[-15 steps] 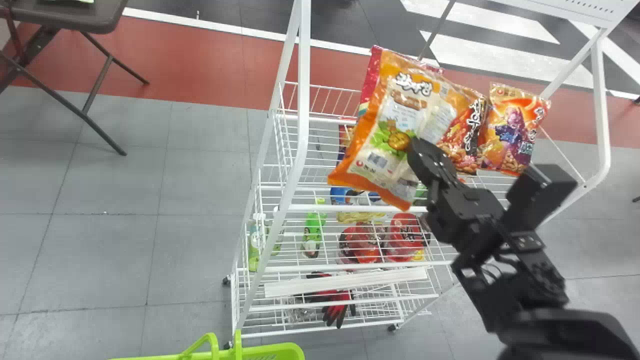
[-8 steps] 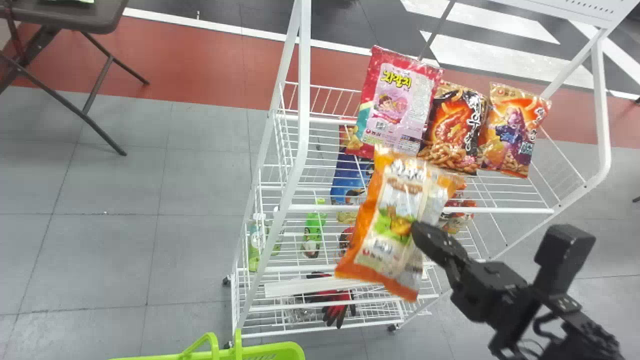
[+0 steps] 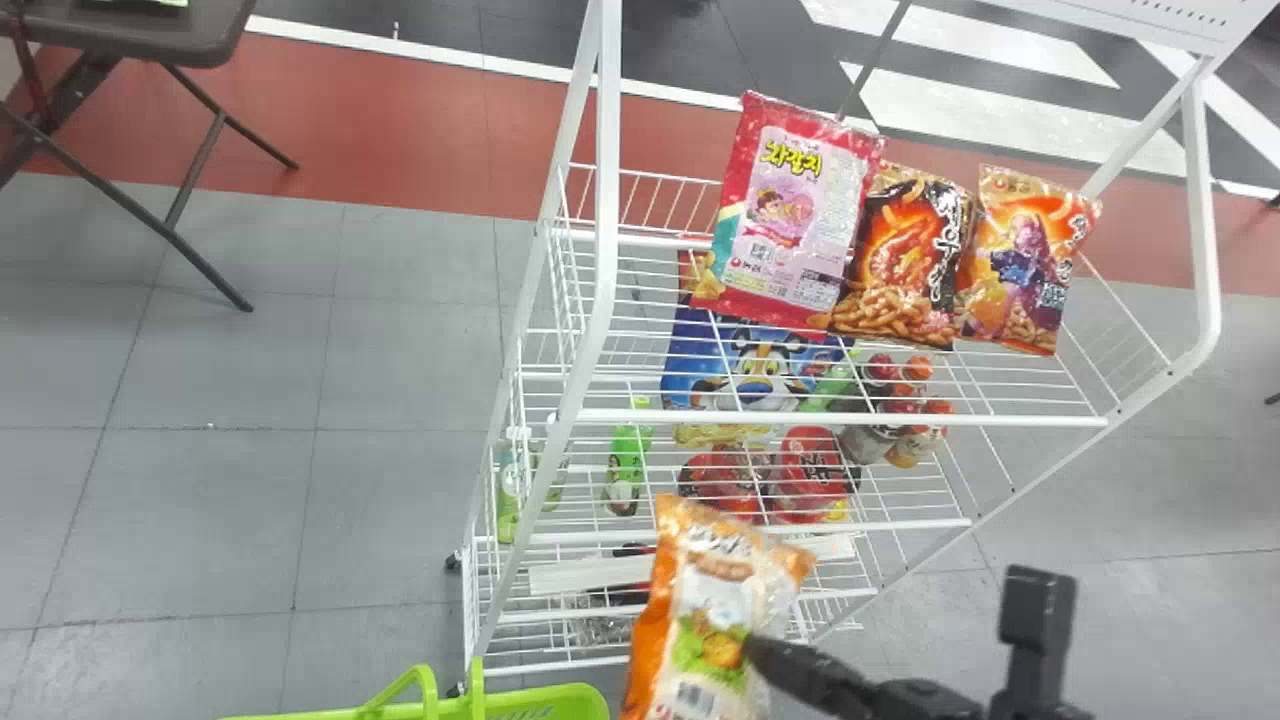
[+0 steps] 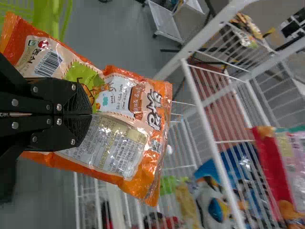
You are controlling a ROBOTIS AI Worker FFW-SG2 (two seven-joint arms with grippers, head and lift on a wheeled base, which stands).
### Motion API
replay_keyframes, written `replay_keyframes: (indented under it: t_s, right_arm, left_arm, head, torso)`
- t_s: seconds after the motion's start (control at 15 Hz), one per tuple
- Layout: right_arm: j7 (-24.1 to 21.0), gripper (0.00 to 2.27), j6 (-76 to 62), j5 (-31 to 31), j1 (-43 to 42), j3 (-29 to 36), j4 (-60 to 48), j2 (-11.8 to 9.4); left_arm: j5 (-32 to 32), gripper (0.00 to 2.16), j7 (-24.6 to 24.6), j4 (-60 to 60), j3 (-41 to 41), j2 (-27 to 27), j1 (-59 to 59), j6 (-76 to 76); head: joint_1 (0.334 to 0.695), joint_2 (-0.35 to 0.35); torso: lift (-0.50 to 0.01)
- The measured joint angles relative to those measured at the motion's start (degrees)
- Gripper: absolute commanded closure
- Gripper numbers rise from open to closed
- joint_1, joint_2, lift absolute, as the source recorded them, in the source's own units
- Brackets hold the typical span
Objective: Hold basket handle with left hand then pick Gamjakkang with right hand and place into basket
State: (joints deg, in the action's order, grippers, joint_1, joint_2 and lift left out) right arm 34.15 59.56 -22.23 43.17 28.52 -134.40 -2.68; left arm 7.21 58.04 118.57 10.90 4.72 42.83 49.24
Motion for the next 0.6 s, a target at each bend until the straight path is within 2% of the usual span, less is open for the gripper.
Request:
replay_keyframes:
  t_s: [0.33, 0.6]
  right_arm:
    - [-1.7, 2.25, -4.8, 8.6, -0.2, -13.8, 4.5, -0.1]
    - [-2.9, 2.25, -6.6, 12.7, -0.5, -22.7, 7.1, -0.3]
  left_arm:
    - [-0.2, 2.15, 0.0, 0.4, 0.0, 0.2, 0.2, 0.1]
    - [-0.2, 2.15, 0.0, 0.6, 0.0, 0.4, 0.3, 0.1]
  head:
    - [0.695, -0.35]
    - [0.695, -0.35]
  torso:
    - [-0.018]
    - [-0.018]
